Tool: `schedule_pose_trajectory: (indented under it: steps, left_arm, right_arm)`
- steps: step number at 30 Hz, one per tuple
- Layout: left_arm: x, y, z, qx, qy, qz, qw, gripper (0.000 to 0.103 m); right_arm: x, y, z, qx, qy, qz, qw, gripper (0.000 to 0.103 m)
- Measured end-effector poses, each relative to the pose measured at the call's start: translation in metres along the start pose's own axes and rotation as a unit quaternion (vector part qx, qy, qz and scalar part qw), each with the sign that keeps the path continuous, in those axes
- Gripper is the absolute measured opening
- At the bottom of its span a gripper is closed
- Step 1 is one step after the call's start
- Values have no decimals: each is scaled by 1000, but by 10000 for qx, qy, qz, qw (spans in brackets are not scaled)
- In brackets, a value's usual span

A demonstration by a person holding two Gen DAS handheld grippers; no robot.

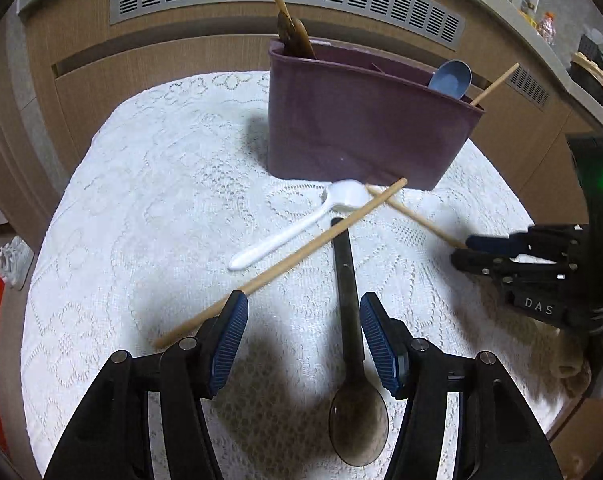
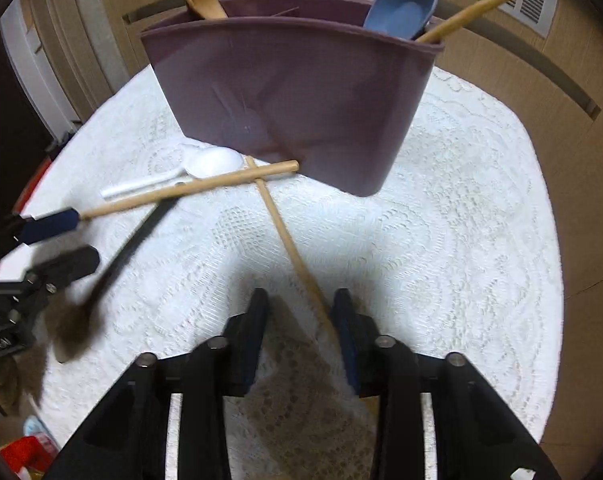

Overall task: Organize utensils
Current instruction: 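Open both tools and withdraw them from the holder, then grasp a wooden chopstick with the right tool while the left tool grasps another chopstick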

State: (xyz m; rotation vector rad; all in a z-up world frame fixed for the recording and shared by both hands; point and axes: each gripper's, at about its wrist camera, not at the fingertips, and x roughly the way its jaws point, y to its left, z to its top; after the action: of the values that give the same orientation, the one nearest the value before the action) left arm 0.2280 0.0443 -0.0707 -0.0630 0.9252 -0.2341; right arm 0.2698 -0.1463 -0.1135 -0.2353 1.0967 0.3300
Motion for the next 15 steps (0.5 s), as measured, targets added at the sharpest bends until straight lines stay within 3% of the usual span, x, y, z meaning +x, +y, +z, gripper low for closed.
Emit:
schedule_pose_trajectory:
  steps: [6, 11, 15]
  left_arm:
    - [7, 1, 13, 76, 59, -15, 10000, 59]
    - [22, -3, 21, 387, 201, 43, 9990, 59]
    - [35, -13, 34, 687, 369, -205, 9967, 59]
  right_arm:
    - [-17, -8, -18, 362, 114, 469, 9982, 6]
    - [-39, -15, -48, 646, 25, 776, 9949, 5]
    - [-59, -22, -66, 777, -35, 825, 9935, 5]
